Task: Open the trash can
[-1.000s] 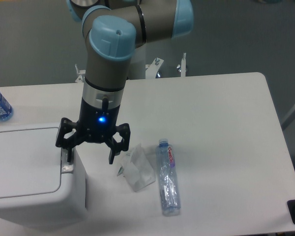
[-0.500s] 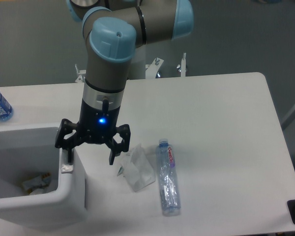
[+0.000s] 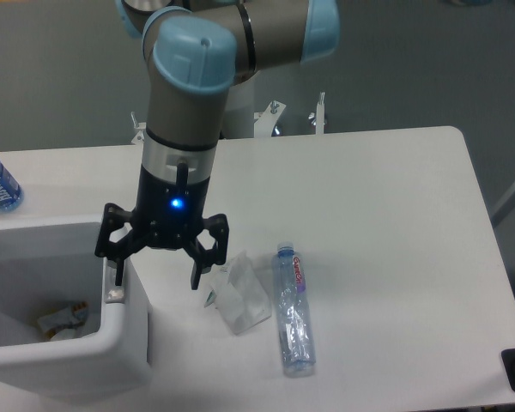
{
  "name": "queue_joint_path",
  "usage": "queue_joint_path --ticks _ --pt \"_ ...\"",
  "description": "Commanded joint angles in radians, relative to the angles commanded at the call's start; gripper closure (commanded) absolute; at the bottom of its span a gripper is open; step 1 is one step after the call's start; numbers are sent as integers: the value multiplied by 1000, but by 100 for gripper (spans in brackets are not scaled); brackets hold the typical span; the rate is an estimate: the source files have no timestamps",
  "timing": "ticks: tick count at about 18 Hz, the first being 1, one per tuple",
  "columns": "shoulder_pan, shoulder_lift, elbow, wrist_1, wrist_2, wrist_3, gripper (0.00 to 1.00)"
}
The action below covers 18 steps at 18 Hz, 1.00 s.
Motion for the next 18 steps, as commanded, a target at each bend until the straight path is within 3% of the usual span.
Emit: queue_joint_path --ticks 3,6,9,14,16,18 --pt "43 9 26 -2 138 6 0" --pt "95 11 41 -9 178 69 0" --pt "155 32 28 -26 181 254 0" --pt "251 69 9 -202 229 651 0" --pt "273 80 -20 -224 238 800 0" --pt "293 100 -53 -216 240 867 0"
